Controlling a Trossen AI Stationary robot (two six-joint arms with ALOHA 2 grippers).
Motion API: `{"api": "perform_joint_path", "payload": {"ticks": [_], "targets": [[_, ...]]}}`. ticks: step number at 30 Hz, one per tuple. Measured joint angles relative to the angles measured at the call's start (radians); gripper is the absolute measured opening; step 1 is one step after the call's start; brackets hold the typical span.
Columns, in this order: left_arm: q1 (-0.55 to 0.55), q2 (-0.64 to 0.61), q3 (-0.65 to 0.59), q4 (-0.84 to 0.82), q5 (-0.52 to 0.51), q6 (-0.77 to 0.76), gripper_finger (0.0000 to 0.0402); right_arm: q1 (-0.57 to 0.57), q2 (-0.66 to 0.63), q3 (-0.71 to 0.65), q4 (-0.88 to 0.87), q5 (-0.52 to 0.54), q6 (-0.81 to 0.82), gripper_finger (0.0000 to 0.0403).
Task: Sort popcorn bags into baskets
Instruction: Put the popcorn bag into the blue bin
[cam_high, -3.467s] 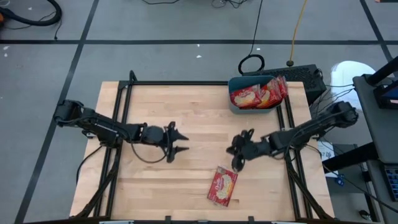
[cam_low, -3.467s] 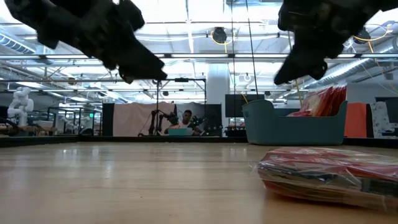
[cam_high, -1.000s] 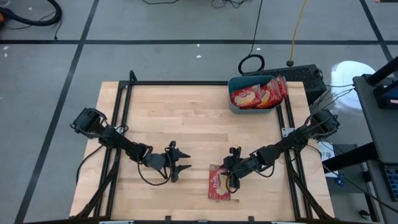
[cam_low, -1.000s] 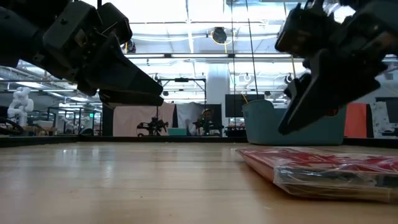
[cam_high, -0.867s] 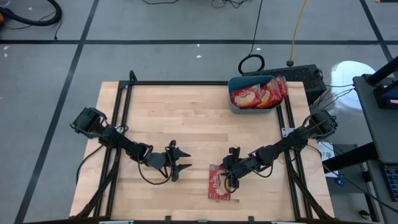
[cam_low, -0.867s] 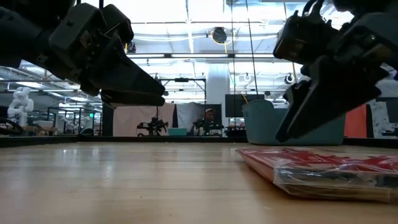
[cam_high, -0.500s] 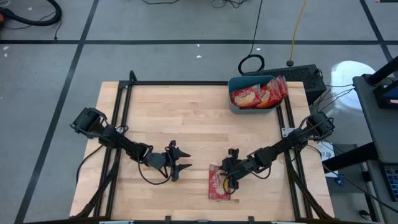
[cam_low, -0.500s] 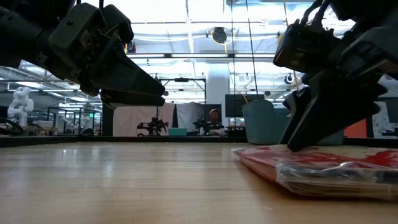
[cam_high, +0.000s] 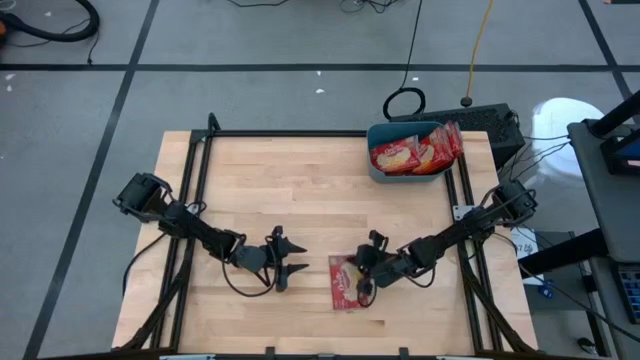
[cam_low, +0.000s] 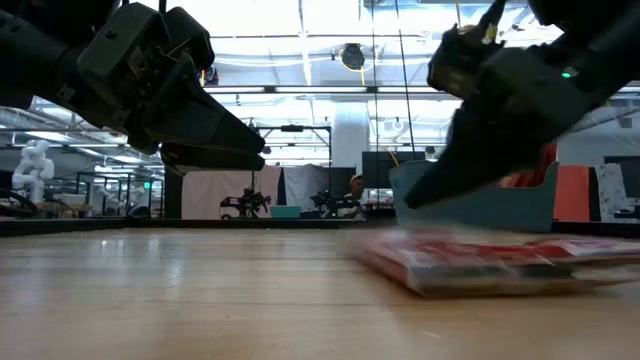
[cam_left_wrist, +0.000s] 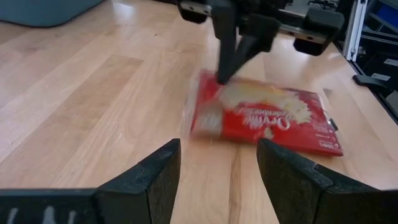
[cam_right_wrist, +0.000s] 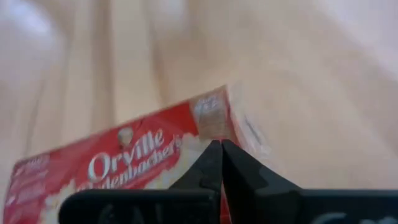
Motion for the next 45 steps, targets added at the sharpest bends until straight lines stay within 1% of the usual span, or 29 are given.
{"api": "perform_joint_path", "payload": {"ticks": [3,5,6,9,13,16,19,21,23,27,31,36,38,41,45], "targets": [[0.000,0.000,0.000,0.000,-0.001,-0.010,0.0214,-0.010,0.000,0.000,0.028,0.100,-0.006,0.0001],[0.000,0.000,0.000,0.000,-0.001,-0.016,0.0214,-0.019,0.000,0.000,0.041,0.137,-0.012,0.0000],[0.000,0.000,0.000,0.000,-0.001,-0.017,0.0214,-0.025,0.000,0.000,0.043,0.138,-0.023,0.0000],[0.000,0.000,0.000,-0.001,-0.001,-0.028,0.0214,-0.044,-0.002,0.000,0.042,0.107,-0.037,0.0000],[0.000,0.000,0.000,-0.002,-0.001,-0.044,0.0214,-0.064,-0.024,0.000,0.042,-0.042,-0.031,0.0008],[-0.002,0.000,0.000,-0.003,-0.001,-0.045,0.0214,-0.073,-0.050,0.000,-0.012,-0.163,0.024,0.0034],[-0.002,0.000,0.000,-0.009,0.018,-0.045,0.0214,-0.075,-0.084,0.001,-0.093,-0.207,0.164,0.0071],[-0.002,0.000,0.000,-0.009,0.051,-0.045,0.0214,-0.070,-0.110,0.000,-0.156,-0.212,0.276,0.0098],[-0.005,0.000,0.000,-0.007,0.074,-0.045,0.0214,-0.055,-0.129,-0.001,-0.171,-0.209,0.390,0.0126],[-0.014,0.000,0.000,0.003,0.084,-0.040,0.0214,-0.037,-0.141,-0.020,-0.164,-0.196,0.547,0.0174],[-0.022,-0.001,0.002,0.025,0.157,-0.004,0.0214,-0.035,-0.130,-0.053,-0.165,-0.183,0.661,0.0217],[-0.049,0.000,0.044,0.015,0.167,0.068,0.0214,-0.035,-0.129,-0.103,-0.159,-0.193,0.757,0.0260],[-0.057,0.011,0.070,0.012,0.167,0.102,0.0214,-0.034,-0.131,-0.110,-0.146,-0.204,0.769,0.0272],[-0.061,0.049,0.117,0.008,0.168,0.155,0.0214,-0.029,-0.128,-0.132,-0.079,-0.202,0.754,0.0280],[-0.052,0.145,0.184,0.003,0.171,0.184,0.0214,-0.023,-0.110,-0.163,0.060,-0.217,0.761,0.0276]]}}
